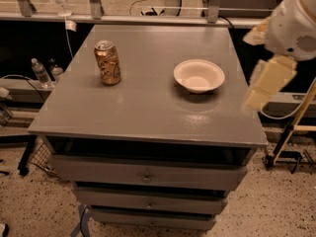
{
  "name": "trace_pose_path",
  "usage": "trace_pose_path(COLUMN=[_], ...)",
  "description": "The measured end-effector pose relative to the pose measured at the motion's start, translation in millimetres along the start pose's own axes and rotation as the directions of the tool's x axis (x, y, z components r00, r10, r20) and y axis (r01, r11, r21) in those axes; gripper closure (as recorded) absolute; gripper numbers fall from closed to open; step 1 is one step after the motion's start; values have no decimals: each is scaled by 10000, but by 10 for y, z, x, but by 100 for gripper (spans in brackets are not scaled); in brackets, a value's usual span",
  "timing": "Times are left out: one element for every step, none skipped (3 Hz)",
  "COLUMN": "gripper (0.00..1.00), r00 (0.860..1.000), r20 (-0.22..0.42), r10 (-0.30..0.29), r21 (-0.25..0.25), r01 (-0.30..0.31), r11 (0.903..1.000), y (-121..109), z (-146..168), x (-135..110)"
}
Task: Knock orange can over
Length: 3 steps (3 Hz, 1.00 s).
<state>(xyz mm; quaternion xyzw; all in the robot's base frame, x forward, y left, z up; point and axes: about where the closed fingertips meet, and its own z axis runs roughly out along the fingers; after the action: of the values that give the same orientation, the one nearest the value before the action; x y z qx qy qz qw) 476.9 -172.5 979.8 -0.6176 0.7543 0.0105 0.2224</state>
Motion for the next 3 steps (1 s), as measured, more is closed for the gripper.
trace_pose_path(gripper=[0, 0, 0], r00=[9894, 9655, 9656], r20=[1432, 2529, 2527], r10=[242, 611, 605], r21=[-255, -767, -761], r01=[-207, -429, -425], r11=[9995, 9961, 9962], y=[-241, -449, -447], z=[297, 677, 673], x=[-420, -827, -828])
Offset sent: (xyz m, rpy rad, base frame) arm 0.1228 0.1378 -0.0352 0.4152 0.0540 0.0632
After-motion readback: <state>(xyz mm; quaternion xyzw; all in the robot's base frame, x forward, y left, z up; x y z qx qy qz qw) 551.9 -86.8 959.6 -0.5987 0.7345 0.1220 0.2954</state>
